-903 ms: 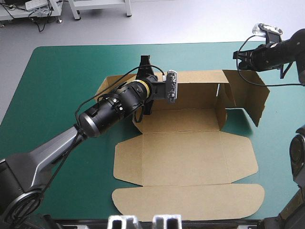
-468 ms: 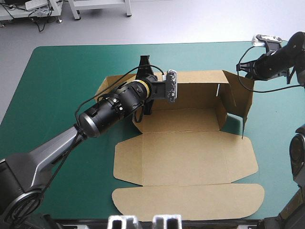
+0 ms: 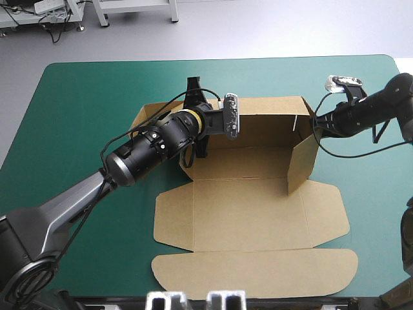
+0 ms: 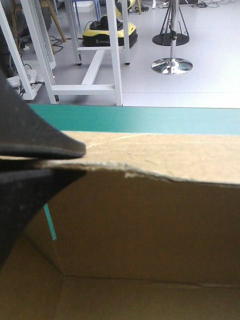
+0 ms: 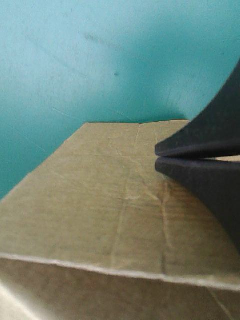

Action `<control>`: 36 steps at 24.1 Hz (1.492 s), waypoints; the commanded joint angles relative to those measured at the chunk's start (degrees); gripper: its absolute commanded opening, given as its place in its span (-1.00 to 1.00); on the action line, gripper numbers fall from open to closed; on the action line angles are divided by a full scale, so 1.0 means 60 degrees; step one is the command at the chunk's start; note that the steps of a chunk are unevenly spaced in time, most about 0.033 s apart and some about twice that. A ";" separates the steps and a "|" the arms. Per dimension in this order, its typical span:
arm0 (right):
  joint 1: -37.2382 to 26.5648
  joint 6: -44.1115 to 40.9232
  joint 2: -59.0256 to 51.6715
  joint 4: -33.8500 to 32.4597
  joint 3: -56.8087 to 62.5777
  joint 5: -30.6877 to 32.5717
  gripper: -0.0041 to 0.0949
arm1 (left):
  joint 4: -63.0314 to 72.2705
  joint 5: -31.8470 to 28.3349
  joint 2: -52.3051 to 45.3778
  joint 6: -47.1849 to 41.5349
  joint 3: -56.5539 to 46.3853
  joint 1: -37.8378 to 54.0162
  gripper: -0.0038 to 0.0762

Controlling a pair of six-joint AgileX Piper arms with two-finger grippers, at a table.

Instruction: Fold the box

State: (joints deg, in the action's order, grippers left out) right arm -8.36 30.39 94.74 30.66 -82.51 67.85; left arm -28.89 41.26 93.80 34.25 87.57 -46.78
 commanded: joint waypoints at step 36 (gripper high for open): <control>-0.0005 0.4435 -0.2209 0.2165 0.2790 -0.1607 0.06 | 0.0720 0.0135 -0.0393 0.0038 0.0237 -0.0048 -0.93</control>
State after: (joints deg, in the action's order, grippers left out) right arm -8.45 54.96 83.73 39.84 -64.07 60.34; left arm -26.90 41.75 93.74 34.25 87.62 -46.78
